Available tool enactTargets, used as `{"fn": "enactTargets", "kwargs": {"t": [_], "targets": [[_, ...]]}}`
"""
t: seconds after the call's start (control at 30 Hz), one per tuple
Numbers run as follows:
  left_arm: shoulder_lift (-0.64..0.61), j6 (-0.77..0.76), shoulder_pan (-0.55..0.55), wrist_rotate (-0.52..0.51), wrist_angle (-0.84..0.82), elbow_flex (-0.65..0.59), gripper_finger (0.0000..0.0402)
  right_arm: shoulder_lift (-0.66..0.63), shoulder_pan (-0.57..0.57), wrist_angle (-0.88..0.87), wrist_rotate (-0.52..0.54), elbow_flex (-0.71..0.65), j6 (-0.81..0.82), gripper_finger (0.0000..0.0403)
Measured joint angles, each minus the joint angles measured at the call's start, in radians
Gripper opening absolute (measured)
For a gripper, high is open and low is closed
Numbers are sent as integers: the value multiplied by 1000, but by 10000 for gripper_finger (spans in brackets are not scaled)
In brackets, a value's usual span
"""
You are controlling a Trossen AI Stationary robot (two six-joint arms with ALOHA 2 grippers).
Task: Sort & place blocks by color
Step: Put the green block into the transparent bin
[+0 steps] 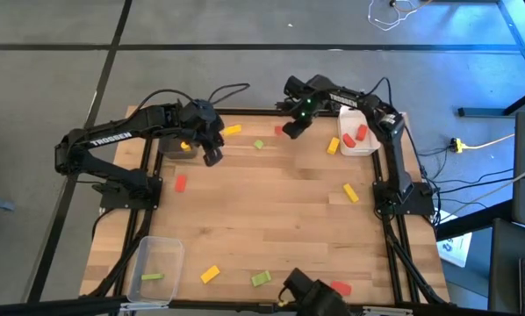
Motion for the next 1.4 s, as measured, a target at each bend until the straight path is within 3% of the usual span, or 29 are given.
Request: {"fn": "enactTargets", "kwargs": {"t": [0.17,0.33,0.77,1.4], "targets": [[0,309,0,0,0,0,96,-1,70,-67,-45,134,-67,134],[0,448,0,0,0,0,96,-2,154,-96,-46,246,-172,134],[0,452,0,-1,1,0,96,-3,291,-55,-39,346,-199,134],[0,452,0,0,1,0,96,-3,296,-48,-37,346,-199,134]]}}
